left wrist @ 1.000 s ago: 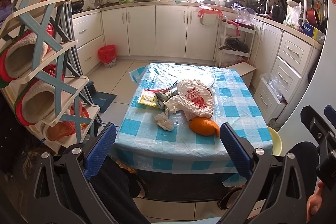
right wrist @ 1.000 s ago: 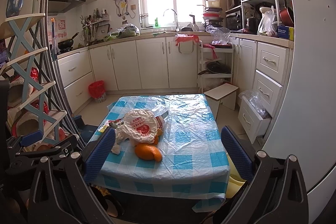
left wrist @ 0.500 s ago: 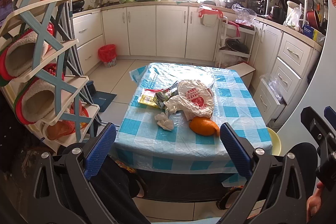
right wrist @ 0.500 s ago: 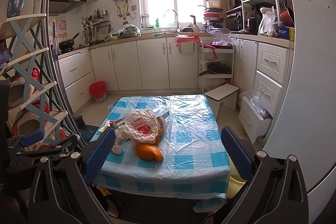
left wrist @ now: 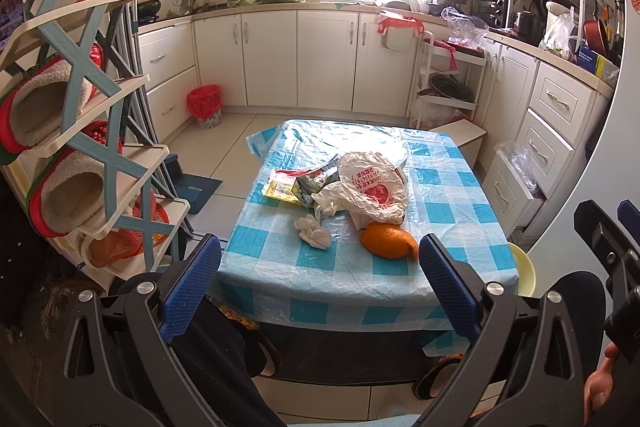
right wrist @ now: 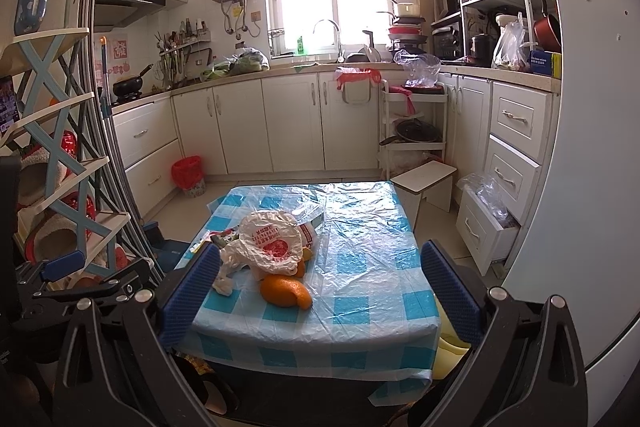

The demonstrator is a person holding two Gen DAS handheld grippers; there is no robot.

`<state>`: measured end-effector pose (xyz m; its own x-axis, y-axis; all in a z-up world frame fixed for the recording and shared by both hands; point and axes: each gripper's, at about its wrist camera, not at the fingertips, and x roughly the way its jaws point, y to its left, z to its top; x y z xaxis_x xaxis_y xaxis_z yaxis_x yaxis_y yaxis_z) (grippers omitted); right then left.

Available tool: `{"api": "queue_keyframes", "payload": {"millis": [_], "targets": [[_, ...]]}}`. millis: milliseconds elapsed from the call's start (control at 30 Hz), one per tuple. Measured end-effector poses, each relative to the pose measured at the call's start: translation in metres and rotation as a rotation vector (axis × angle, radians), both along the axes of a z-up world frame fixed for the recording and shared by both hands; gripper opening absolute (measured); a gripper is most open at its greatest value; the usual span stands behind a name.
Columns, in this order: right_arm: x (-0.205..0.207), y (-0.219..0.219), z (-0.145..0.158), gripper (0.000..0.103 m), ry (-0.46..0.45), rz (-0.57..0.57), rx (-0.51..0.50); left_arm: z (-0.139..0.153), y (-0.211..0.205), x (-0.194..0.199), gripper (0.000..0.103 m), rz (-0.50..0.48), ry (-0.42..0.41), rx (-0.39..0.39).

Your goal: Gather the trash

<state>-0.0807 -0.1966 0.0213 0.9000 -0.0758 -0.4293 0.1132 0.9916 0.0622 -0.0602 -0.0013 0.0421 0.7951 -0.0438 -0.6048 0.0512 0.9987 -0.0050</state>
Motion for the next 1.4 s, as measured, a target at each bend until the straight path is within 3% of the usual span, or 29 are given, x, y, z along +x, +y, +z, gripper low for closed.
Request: {"api": "queue_keyframes", "payload": {"millis": [267, 433, 633, 867, 1167, 1267, 1400], "targets": [[0.027, -0.006, -0.006, 0.097, 0.003, 0.016, 0.001, -0.017, 0.006, 0.021, 0.095, -0.006, 0.024, 0.003], [0.053, -0.008, -0.024, 0.097, 0.044, 0.042, 0.006, -0.038, 0.005, 0.047, 0.095, -0.013, 0.102, 0.040], [0.086, -0.010, -0.047, 0.097, 0.095, 0.080, 0.005, -0.058, 0.021, 0.075, 0.095, 0.005, 0.147, 0.005], [0.130, -0.021, -0.082, 0.097, 0.186, 0.118, 0.036, -0.082, 0.045, 0.114, 0.095, 0.020, 0.209, -0.108], [0.186, -0.035, -0.124, 0.097, 0.310, 0.193, 0.151, -0.110, 0.051, 0.155, 0.095, 0.026, 0.263, -0.149], [0.204, -0.039, -0.138, 0.093, 0.349, 0.211, 0.196, -0.118, 0.049, 0.164, 0.095, 0.032, 0.280, -0.134], [0.225, -0.037, -0.151, 0.075, 0.395, 0.249, 0.230, -0.129, 0.050, 0.173, 0.095, 0.037, 0.313, -0.134]]}}
